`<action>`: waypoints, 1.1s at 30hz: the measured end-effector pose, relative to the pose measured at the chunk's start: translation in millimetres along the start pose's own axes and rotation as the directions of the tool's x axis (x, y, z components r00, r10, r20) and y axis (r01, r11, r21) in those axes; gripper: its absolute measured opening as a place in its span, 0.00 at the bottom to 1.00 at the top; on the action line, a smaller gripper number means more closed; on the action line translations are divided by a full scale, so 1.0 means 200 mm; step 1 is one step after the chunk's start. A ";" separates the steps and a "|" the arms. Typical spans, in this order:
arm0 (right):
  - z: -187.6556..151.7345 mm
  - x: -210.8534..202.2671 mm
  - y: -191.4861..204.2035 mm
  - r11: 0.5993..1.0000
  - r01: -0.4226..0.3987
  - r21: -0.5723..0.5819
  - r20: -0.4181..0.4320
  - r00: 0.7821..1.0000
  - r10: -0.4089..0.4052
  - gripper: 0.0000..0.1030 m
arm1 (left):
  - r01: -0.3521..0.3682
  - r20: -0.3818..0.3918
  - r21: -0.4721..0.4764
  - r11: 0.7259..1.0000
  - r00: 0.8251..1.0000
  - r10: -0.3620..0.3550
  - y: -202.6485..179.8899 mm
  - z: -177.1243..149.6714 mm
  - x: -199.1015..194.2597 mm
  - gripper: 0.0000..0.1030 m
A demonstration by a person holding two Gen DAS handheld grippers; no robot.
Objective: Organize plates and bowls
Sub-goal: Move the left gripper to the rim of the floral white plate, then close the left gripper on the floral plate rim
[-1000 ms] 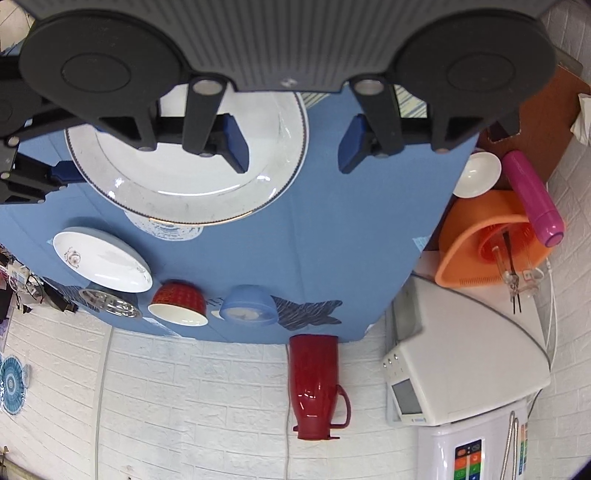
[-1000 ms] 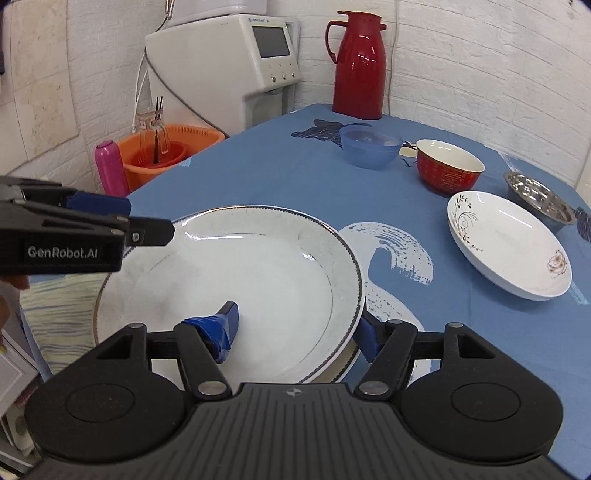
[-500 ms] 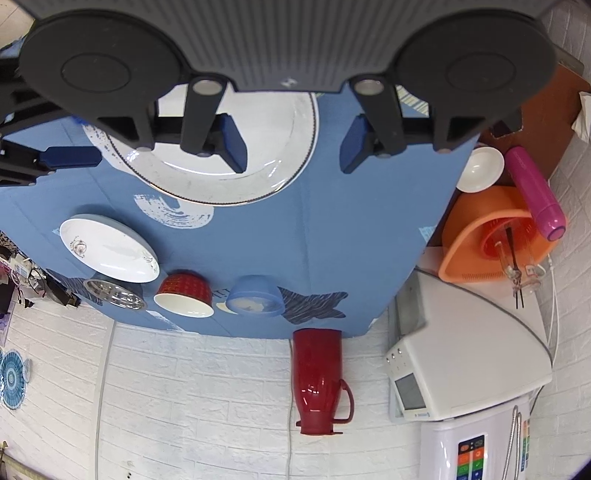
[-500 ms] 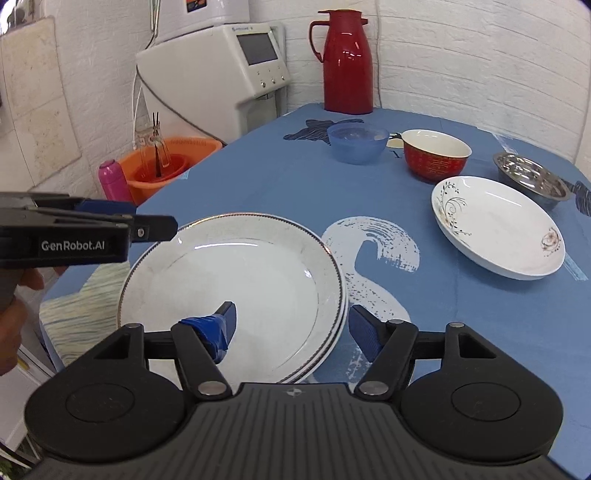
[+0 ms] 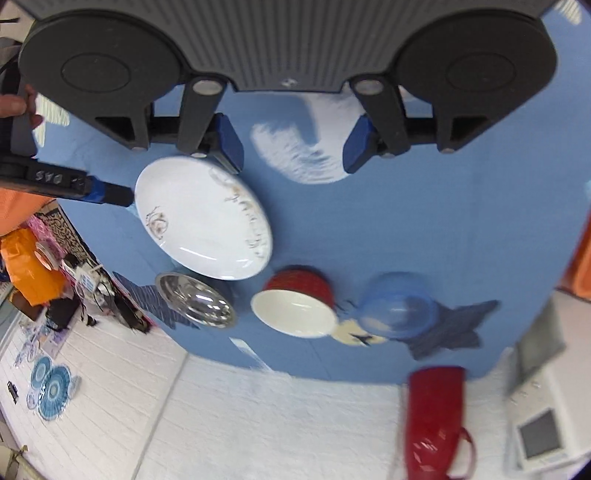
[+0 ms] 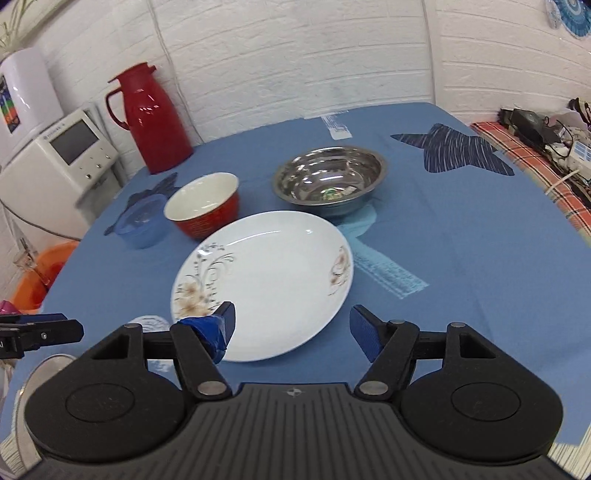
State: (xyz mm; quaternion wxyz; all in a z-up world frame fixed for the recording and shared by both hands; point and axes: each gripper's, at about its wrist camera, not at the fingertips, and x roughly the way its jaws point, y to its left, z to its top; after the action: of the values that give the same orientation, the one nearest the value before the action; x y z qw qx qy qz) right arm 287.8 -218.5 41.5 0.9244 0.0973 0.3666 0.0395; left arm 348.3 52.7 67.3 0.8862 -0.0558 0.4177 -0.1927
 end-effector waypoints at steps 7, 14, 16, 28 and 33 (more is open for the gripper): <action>0.13 0.32 -0.07 0.996 0.064 -0.056 -0.089 0.994 -0.069 0.54 | 0.006 -0.134 0.023 1.000 0.991 -0.003 -0.13 0.17 0.46 0.58; 0.11 0.43 -0.07 0.992 0.034 -0.124 -0.084 0.995 -0.045 0.58 | -0.001 -0.153 0.059 0.998 0.988 0.010 -0.15 0.20 0.60 0.58; 0.10 0.43 -0.06 0.991 0.024 -0.135 -0.064 0.997 -0.033 0.60 | 0.000 -0.148 0.065 0.998 0.989 0.009 -0.16 0.20 0.61 0.59; 0.10 0.45 -0.01 0.989 0.029 -0.148 -0.074 0.996 -0.040 0.70 | -0.030 -0.115 0.134 0.990 0.992 0.045 -0.22 0.16 0.62 0.65; 0.09 0.45 -0.01 0.988 0.023 -0.155 -0.084 0.996 -0.036 0.71 | -0.028 -0.111 0.133 0.991 0.993 0.043 -0.21 0.16 0.61 0.67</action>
State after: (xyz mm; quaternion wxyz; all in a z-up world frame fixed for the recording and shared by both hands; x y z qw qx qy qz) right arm 365.5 -210.2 -5.3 0.9128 0.0186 0.4038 0.0581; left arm 430.3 -36.2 10.4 0.8660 0.0212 0.4547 -0.2069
